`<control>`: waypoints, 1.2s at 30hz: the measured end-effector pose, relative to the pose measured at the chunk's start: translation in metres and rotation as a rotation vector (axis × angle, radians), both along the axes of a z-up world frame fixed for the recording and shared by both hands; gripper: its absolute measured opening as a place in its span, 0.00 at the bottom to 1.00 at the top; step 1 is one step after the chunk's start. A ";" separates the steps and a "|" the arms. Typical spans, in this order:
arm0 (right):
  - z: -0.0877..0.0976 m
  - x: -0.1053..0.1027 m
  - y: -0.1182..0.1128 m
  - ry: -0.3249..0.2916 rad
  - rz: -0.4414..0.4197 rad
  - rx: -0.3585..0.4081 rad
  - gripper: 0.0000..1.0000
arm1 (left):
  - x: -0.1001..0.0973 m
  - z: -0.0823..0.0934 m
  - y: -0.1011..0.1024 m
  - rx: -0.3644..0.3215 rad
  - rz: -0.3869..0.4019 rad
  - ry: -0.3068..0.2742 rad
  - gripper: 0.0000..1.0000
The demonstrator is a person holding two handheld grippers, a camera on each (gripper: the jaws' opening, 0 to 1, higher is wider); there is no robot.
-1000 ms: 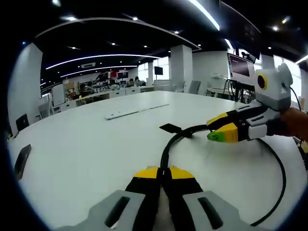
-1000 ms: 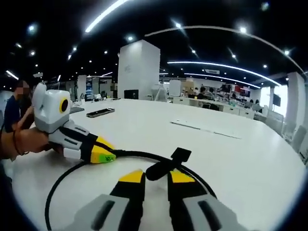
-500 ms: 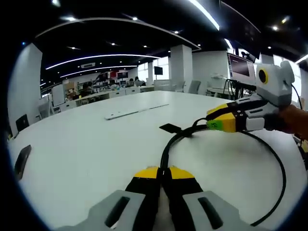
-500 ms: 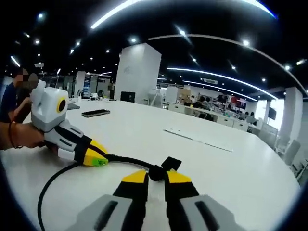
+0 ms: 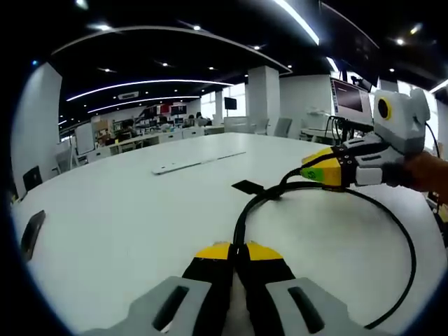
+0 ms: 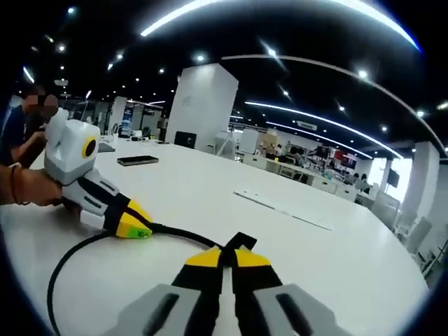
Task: Find the charging cable on the desk, coil it up and secure with Velcro.
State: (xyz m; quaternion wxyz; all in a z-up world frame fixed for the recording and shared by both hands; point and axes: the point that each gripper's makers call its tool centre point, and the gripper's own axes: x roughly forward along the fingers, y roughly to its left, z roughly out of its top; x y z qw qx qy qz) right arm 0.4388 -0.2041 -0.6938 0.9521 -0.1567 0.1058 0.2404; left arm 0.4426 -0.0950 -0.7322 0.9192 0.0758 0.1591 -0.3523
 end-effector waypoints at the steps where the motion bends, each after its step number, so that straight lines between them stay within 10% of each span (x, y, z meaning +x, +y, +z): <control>1: 0.000 0.000 0.000 0.000 -0.001 -0.001 0.06 | 0.000 0.000 0.000 -0.001 0.000 0.000 0.07; 36: 0.009 0.013 0.008 0.023 0.036 -0.159 0.04 | 0.000 0.002 -0.001 -0.009 -0.016 -0.040 0.07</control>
